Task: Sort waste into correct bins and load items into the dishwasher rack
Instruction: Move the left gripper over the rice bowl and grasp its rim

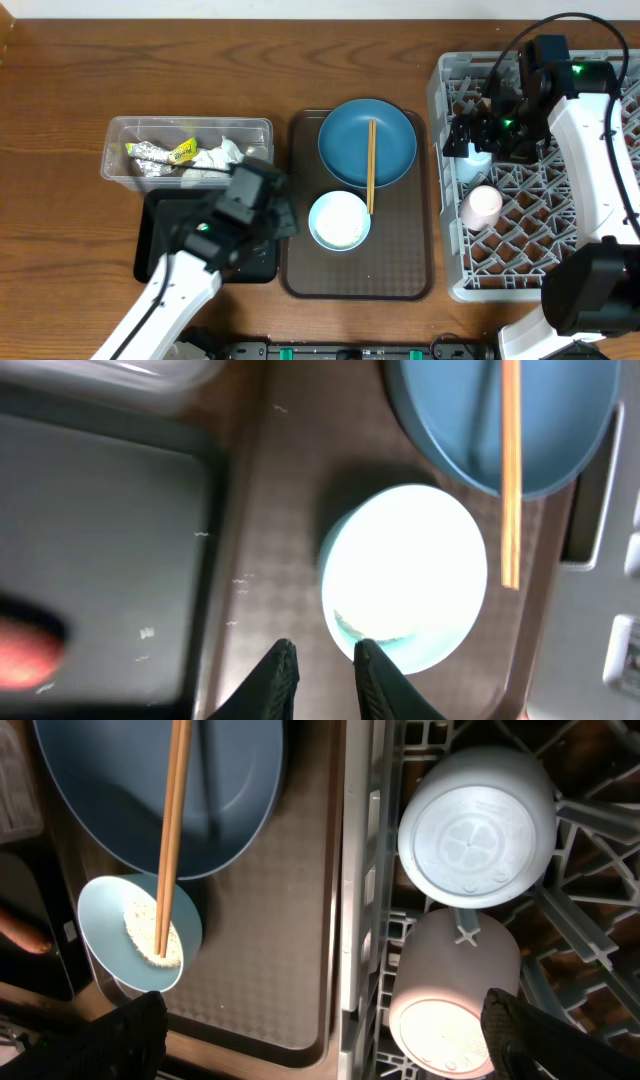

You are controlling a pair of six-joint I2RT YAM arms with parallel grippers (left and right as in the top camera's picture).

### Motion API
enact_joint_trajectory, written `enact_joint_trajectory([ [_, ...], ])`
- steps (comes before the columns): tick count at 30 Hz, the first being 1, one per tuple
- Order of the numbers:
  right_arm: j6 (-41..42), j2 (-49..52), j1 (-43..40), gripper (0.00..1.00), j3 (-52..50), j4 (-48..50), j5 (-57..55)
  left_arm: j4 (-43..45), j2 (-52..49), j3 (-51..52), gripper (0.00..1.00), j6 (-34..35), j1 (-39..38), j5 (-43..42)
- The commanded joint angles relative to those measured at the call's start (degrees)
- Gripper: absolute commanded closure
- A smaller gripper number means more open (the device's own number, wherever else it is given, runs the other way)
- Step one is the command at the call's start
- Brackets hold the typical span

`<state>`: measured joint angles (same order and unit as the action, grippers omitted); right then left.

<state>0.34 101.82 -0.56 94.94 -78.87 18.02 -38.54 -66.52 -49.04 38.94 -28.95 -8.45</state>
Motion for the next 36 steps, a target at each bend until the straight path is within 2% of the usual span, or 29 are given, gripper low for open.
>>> enact_joint_trajectory([
  [1, -0.2, 0.4, 0.2, 0.01, 1.0, -0.2, 0.4, 3.1, -5.6, 0.5, 0.77, -0.3, -3.4, -0.5],
  [7, -0.2, 0.4, 0.2, 0.01, 1.0, -0.2, 0.4, 9.6, -15.0, 0.5, 0.77, -0.3, -7.9, -0.6],
  [13, -0.2, 0.4, 0.2, 0.01, 1.0, -0.2, 0.4, 10.6, -20.2, 0.5, 0.76, -0.1, -10.6, -0.6],
  [36, -0.2, 0.4, 0.2, 0.01, 1.0, -0.2, 0.4, 2.1, -20.3, 0.4, 0.76, -0.9, -11.5, -0.5],
])
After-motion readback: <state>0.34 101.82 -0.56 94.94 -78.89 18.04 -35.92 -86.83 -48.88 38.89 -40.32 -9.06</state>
